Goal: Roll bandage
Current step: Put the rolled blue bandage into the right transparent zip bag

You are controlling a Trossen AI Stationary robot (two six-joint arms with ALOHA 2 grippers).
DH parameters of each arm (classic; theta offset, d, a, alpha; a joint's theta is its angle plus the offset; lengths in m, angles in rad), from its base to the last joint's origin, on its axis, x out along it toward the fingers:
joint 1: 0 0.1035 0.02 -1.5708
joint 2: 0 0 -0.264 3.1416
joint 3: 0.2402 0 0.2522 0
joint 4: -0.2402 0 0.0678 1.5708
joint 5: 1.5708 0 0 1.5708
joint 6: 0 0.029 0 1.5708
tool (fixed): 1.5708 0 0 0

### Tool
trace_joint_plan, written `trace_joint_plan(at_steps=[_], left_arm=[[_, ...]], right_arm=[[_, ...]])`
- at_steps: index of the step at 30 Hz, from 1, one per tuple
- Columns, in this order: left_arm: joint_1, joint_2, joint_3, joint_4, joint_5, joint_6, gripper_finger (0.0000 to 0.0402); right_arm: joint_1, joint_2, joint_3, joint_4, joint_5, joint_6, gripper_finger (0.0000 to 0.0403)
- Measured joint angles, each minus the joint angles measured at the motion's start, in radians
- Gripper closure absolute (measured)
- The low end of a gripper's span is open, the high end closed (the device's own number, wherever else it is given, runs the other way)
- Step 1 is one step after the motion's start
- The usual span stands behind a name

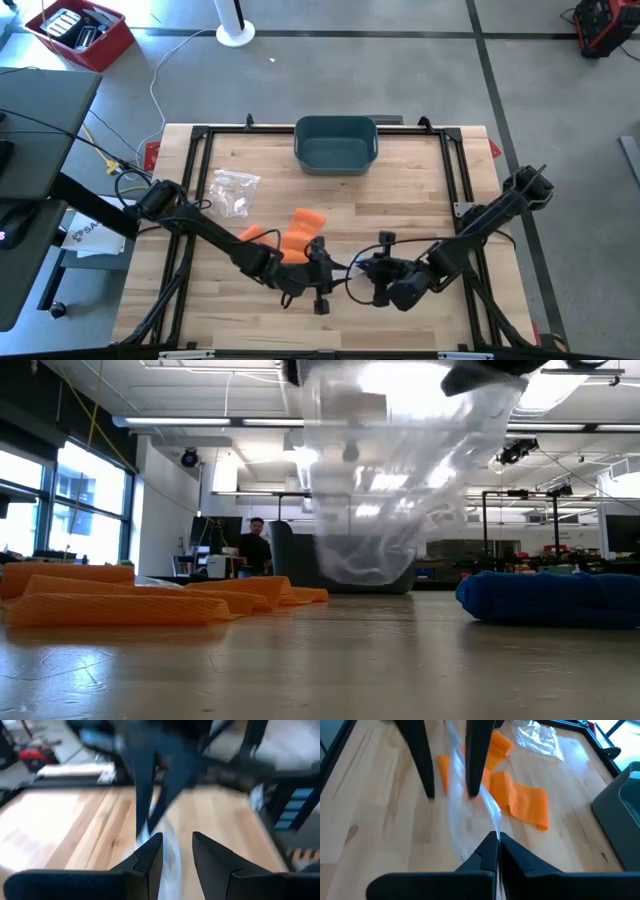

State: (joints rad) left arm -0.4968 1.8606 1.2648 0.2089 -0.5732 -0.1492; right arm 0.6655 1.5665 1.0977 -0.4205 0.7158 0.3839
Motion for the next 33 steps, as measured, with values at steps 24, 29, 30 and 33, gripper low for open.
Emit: trace_joint_plan(at_steps=[24, 29, 30, 33], left_arm=[[-0.06, 0.008, 0.0, -0.042, -0.196, 0.143, 0.0298], [-0.039, 0.053, -0.001, -0.054, -0.172, 0.112, 0.0289], [-0.037, 0.062, -0.001, -0.055, -0.177, 0.102, 0.0288], [-0.033, 0.079, -0.001, -0.063, -0.206, 0.066, 0.0284]], right_arm=[[-0.031, 0.106, 0.0, 0.021, -0.035, -0.105, 0.0403], [-0.031, 0.106, 0.0, 0.046, -0.031, -0.131, 0.0403], [-0.03, 0.105, 0.0, 0.053, -0.031, -0.131, 0.0403], [-0.023, 0.106, 0.0, 0.054, -0.031, -0.131, 0.0403]])
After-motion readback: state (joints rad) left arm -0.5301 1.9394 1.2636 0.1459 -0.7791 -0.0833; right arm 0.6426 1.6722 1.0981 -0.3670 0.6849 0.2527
